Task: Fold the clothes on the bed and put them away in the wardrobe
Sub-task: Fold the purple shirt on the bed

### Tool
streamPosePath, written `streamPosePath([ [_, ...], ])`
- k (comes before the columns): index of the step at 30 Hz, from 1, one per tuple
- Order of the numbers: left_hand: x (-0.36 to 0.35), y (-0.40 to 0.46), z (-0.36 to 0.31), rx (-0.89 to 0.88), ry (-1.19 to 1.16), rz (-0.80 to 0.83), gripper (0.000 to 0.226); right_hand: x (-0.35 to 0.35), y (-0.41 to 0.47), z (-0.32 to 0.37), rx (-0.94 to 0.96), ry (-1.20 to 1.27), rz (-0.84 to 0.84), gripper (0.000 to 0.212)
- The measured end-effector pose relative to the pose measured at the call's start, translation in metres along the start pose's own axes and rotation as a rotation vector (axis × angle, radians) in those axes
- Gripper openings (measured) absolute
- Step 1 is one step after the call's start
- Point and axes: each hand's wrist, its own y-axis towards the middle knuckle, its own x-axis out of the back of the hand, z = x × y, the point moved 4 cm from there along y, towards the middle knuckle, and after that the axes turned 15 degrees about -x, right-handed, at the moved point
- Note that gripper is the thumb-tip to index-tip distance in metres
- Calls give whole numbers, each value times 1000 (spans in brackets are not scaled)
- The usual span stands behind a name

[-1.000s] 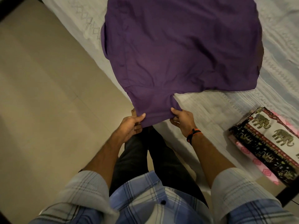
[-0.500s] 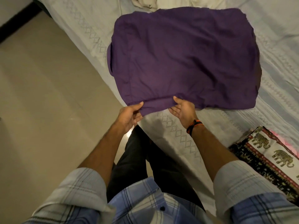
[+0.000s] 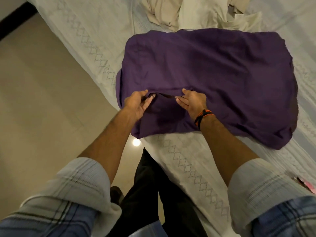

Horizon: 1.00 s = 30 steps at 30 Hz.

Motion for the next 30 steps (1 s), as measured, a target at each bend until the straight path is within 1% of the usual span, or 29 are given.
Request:
streamPosePath([
  [3,-15,32,-11,20,-3,-8,7,-22,22,19,-2,-4,-3,6],
  [9,-38,71,-30,16,-10,11,5,-47,46,45,5,-7,10,6],
  [14,-44,79,-42,5,-71,-21,14,-57,56,54,21,4,63,11],
  [16,-40,79,-40,-24,-29,-28,13,-56,61,52,31,-13,68,11],
  [17,-35,81,-37,-76,92,-30,14,-55,63,50,29,-18,68,10],
  [18,-28,86,-34,-156,309,-44,16,-54,65,48,26,-20,67,10],
  [19,-20,88,-32,-246,574,-50,23,-53,66,47,23,-15,68,10],
  [20,-15,87,-30,-313,809,-43,36,-52,68,47,18,-3,70,9],
  [21,-11,84,-28,-345,961,-12,53,-52,68,49,14,9,74,8],
  [22,-8,83,-24,-344,1026,24,68,-53,69,50,7,26,80,6],
  [23,-6,83,-20,-332,1037,55,76,-54,68,53,-2,42,84,5],
  [24,-5,85,-17,-317,1027,71,78,-56,68,55,-11,62,89,7],
  [25,-4,86,-16,-304,1031,86,75,-58,67,58,-19,74,90,10],
  [26,-3,88,-16,-292,1039,94,67,-59,66,61,-20,75,86,12],
  [27,-2,89,-18,-295,1028,99,53,-60,67,64,-18,69,80,14],
  [29,2,95,-21,-332,968,92,18,-61,69,66,-15,80,92,12],
  [30,3,96,-25,-364,946,88,14,-61,71,67,-10,111,113,8],
])
